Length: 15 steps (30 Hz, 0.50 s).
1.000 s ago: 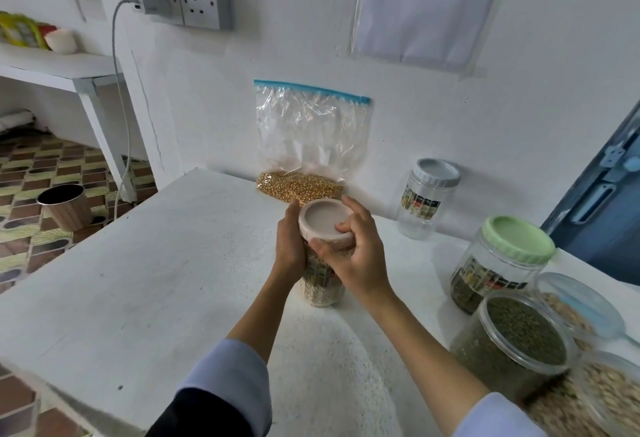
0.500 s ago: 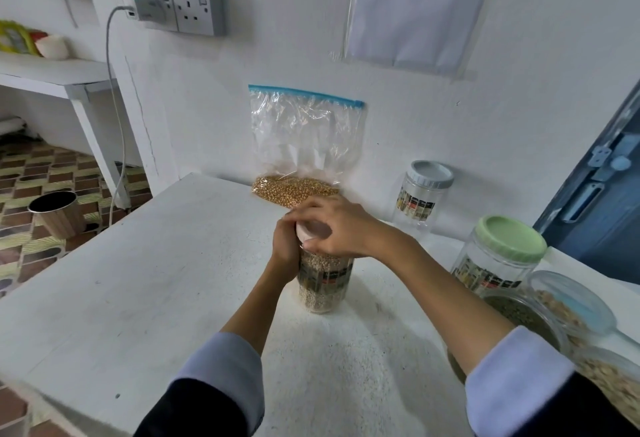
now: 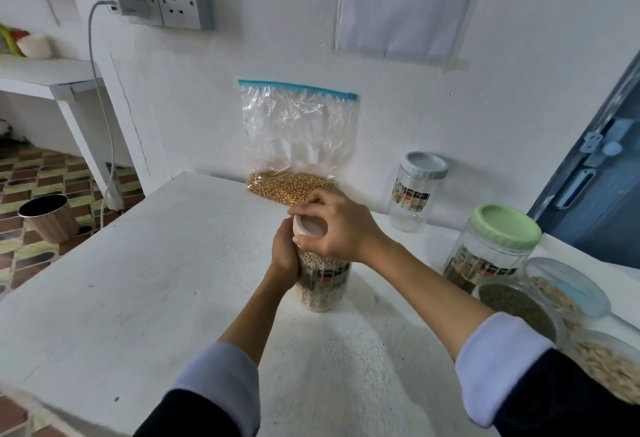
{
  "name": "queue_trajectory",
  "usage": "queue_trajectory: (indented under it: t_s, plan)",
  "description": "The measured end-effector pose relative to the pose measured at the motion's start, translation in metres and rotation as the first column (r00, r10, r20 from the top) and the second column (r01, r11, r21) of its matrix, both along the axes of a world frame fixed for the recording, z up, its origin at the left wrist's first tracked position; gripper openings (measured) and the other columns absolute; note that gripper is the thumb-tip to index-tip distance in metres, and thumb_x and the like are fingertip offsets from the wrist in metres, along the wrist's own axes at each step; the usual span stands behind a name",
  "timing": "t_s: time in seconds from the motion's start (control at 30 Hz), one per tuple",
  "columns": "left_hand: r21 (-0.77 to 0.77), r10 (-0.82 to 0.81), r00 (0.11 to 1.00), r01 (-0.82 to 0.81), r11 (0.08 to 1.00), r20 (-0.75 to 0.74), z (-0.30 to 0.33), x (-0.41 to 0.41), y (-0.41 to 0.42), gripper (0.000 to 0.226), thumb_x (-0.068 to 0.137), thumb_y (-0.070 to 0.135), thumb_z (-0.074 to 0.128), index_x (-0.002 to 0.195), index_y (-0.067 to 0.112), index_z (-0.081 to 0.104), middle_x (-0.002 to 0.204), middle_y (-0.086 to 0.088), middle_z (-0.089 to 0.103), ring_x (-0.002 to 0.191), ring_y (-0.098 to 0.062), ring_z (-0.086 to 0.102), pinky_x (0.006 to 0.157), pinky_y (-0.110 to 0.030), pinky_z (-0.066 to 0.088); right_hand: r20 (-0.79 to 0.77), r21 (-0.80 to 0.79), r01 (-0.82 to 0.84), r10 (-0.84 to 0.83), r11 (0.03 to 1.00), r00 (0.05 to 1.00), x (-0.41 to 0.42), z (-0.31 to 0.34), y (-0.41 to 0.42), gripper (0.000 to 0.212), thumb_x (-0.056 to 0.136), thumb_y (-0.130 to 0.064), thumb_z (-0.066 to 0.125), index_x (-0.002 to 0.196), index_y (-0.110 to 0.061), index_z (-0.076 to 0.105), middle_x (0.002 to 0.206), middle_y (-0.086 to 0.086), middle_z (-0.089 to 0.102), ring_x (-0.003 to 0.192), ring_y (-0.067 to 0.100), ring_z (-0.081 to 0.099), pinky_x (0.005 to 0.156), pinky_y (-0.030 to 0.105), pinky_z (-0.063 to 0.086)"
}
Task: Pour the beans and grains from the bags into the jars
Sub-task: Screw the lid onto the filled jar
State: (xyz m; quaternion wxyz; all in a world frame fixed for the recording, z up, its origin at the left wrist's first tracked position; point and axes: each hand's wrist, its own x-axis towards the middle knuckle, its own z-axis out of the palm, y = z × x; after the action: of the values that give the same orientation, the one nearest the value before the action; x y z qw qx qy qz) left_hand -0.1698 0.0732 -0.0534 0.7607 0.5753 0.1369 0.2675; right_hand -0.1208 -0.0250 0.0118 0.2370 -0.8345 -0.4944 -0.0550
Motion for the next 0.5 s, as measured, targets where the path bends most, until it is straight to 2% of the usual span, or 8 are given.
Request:
queue_trajectory:
  t_s: [0.07, 0.17, 0.23, 0.3, 0.43, 0.5]
  plan:
    - [-0.053, 0.015, 1.000, -0.015, 0.998, 0.012, 0.001, 0.002, -0.007, 0.043, 0.099, 0.010, 0.024, 0.082, 0.011, 0.064, 0.075, -0.007, 0.065, 0.079, -0.024, 0.060, 0.070, -0.036, 0.049, 0.015, 0.004, 0.019, -0.019, 1.000, 1.000, 0.001, 0.000, -0.003, 0.046, 0.079, -0.045, 0.070, 0.123, -0.033, 0.062, 0.117, -0.009, 0.052, 0.112, 0.009, 0.047, 0.086, 0.029, 0.043]
    - [-0.031, 0.084, 0.996, -0.085, 0.996, -0.017, -0.003, 0.010, -0.016, 0.036, 0.092, 0.016, 0.032, 0.069, 0.012, 0.060, 0.061, 0.001, 0.062, 0.069, -0.020, 0.055, 0.064, -0.035, 0.045, 0.013, -0.017, 0.030, -0.029, 0.999, 0.999, 0.007, -0.002, -0.013, 0.046, 0.080, -0.046, 0.068, 0.123, -0.034, 0.062, 0.116, -0.009, 0.052, 0.107, 0.008, 0.048, 0.077, 0.024, 0.036]
    - [0.019, 0.132, 0.990, -0.131, 0.991, -0.055, -0.009, 0.020, -0.024, 0.032, 0.086, 0.022, 0.035, 0.063, 0.007, 0.053, 0.062, -0.007, 0.054, 0.069, -0.025, 0.046, 0.064, -0.039, 0.039, 0.016, -0.034, 0.069, -0.068, 0.997, 0.998, 0.011, 0.001, -0.023, 0.045, 0.080, -0.046, 0.068, 0.124, -0.034, 0.062, 0.115, -0.009, 0.051, 0.108, 0.008, 0.046, 0.077, 0.024, 0.034]
    - [0.078, 0.145, 0.987, -0.140, 0.987, -0.068, -0.015, 0.030, -0.033, 0.027, 0.085, 0.023, 0.035, 0.068, 0.008, 0.050, 0.069, -0.011, 0.046, 0.073, -0.024, 0.039, 0.064, -0.039, 0.035, 0.020, -0.050, 0.108, -0.107, 0.993, 0.994, 0.014, 0.004, -0.035, 0.044, 0.081, -0.045, 0.067, 0.124, -0.035, 0.061, 0.115, -0.009, 0.051, 0.110, 0.009, 0.043, 0.079, 0.025, 0.034]
    - [0.270, 0.059, 0.991, -0.024, 0.963, -0.124, -0.020, 0.053, -0.065, 0.023, 0.072, 0.031, 0.036, 0.071, 0.012, 0.048, 0.075, -0.010, 0.048, 0.076, -0.023, 0.044, 0.069, -0.046, 0.043, 0.011, -0.077, 0.208, -0.208, 0.975, 0.978, 0.021, 0.005, -0.072, 0.044, 0.080, -0.047, 0.066, 0.123, -0.037, 0.061, 0.117, -0.009, 0.051, 0.113, 0.011, 0.043, 0.083, 0.028, 0.037]
    - [0.245, 0.001, 0.995, 0.024, 0.969, -0.099, -0.021, 0.063, -0.084, 0.028, 0.070, 0.036, 0.036, 0.071, 0.012, 0.049, 0.073, -0.009, 0.045, 0.072, -0.022, 0.040, 0.063, -0.044, 0.038, -0.001, -0.074, 0.272, -0.273, 0.959, 0.962, 0.026, 0.005, -0.093, 0.049, 0.075, -0.052, 0.062, 0.121, -0.036, 0.063, 0.117, -0.010, 0.052, 0.115, 0.010, 0.044, 0.085, 0.028, 0.038]
